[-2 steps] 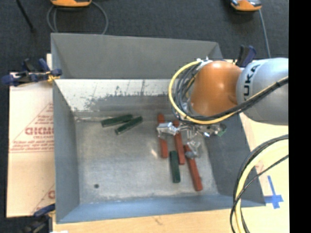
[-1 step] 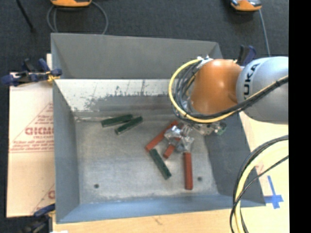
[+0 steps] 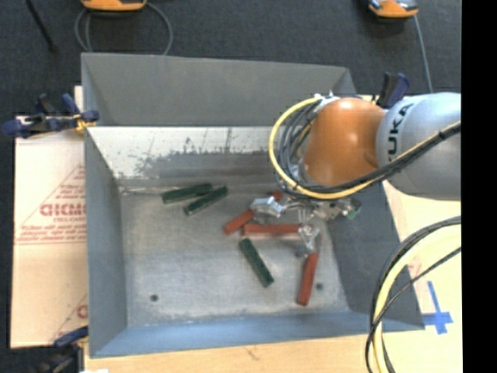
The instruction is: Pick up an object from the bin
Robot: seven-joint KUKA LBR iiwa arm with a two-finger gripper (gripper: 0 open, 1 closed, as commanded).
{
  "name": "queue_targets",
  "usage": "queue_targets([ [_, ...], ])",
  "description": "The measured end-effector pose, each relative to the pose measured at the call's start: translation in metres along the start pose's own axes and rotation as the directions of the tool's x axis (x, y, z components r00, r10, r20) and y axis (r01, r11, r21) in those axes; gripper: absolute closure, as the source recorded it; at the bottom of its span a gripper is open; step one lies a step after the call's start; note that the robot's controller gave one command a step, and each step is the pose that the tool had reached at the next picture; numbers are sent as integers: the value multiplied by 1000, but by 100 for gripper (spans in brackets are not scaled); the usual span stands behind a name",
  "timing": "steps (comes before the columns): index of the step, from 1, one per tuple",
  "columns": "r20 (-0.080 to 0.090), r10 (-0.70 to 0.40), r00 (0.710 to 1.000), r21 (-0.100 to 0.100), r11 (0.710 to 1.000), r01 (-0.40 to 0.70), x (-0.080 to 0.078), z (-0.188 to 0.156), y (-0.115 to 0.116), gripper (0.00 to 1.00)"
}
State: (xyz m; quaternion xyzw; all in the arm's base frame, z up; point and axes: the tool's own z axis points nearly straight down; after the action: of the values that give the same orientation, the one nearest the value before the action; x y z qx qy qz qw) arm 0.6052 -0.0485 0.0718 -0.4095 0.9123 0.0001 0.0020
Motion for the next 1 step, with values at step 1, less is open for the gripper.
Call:
queue_targets([
  [1, 2, 0, 1000, 1, 1000, 0, -1, -1, 0, 100],
])
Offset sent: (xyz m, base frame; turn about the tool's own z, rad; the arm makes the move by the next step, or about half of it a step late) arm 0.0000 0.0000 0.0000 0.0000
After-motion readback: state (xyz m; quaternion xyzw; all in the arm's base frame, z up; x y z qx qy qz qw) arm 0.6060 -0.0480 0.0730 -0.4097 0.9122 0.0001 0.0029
